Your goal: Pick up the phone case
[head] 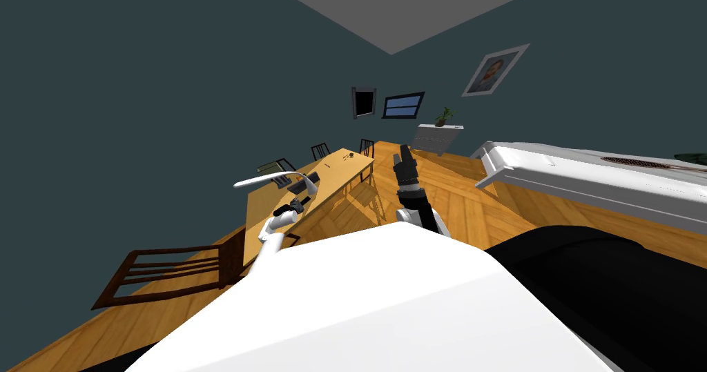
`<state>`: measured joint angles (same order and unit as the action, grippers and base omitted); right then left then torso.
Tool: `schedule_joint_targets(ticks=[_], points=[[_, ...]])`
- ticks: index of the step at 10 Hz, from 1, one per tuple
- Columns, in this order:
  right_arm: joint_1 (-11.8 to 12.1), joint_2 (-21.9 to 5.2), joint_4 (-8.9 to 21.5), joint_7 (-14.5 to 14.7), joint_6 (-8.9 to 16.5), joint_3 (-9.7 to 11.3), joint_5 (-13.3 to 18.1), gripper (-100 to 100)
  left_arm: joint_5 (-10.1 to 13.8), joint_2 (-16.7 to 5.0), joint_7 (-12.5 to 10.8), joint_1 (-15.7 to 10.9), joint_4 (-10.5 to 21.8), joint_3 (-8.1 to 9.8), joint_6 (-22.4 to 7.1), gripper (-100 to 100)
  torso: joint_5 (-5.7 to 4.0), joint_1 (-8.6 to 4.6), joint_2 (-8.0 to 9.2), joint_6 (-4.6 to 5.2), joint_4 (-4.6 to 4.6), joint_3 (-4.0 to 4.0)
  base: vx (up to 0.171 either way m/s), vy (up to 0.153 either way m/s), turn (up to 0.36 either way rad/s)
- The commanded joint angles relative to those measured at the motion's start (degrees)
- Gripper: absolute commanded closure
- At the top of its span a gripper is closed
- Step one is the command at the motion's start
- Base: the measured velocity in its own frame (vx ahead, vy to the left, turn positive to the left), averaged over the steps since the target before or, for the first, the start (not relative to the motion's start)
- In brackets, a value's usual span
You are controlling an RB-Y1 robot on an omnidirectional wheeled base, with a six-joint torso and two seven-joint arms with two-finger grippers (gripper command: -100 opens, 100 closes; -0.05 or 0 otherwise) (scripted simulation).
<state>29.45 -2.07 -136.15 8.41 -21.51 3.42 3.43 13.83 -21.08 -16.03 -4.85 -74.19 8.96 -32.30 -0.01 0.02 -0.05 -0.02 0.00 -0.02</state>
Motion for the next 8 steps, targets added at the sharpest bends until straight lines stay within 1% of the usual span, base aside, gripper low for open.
schedule_joint_targets(ticks=[1, 2, 3, 4, 5, 6, 7, 8], points=[[0.00, 0.00, 0.00, 0.00, 0.00, 0.00, 0.00, 0, 0.49, -0.34, -0.36, -0.68, 2.76, 0.29, -1.34, -100, 0.00, 0.00, 0.00, 0.00, 0.00, 0.00, 0.017, 0.002, -0.056], [0.00, 0.00, 0.00, 0.00, 0.00, 0.00, 0.00, 0, 1.21, -0.94, -1.08, -2.59, 4.53, 0.97, -3.77, -100, 0.01, 0.01, 0.00, -0.03, -0.01, -0.01, 0.027, -0.001, -0.103], [0.00, 0.00, 0.00, 0.00, 0.00, 0.00, 0.00, 0, 1.21, -0.94, -1.08, -2.59, 6.49, 0.97, -3.92, -100, 0.00, 0.01, -0.05, 0.00, -0.01, -0.03, 0.024, 0.006, -0.047], [0.01, 0.00, 0.00, 0.00, 0.00, 0.00, 0.00, 0, 1.88, -1.53, -1.76, -4.48, 8.16, 1.68, -6.32, -100, 0.01, 0.02, -0.04, -0.03, -0.02, -0.03, 0.027, 0.011, -0.090], [0.00, 0.00, 0.00, 0.00, 0.00, 0.00, 0.00, 0, 1.88, -1.53, -1.76, -4.48, 9.76, 1.68, -6.32, -100, 0.01, 0.04, -0.05, 0.00, -0.01, -0.03, 0.030, 0.010, -0.047], [0.01, 0.00, 0.00, 0.00, 0.00, 0.00, 0.00, 0, 2.51, -2.10, -2.39, -6.35, 11.97, 2.41, -8.55, -100, 0.01, 0.04, -0.06, -0.03, -0.02, -0.04, 0.042, 0.017, -0.070], [0.01, 0.00, 0.00, 0.00, 0.00, 0.00, 0.00, 0, 2.51, -2.10, -2.39, -6.35, 13.66, 2.41, -8.55, -100, 0.01, 0.06, -0.10, -0.01, -0.02, -0.06, 0.033, 0.014, -0.053], [0.01, 0.00, 0.00, 0.00, 0.00, 0.00, 0.00, 0, 2.51, -2.10, -2.39, -6.35, 13.81, 2.41, -8.55, -100, 0.02, 0.05, -0.07, -0.04, -0.03, -0.05, 0.012, 0.004, 0.000]])
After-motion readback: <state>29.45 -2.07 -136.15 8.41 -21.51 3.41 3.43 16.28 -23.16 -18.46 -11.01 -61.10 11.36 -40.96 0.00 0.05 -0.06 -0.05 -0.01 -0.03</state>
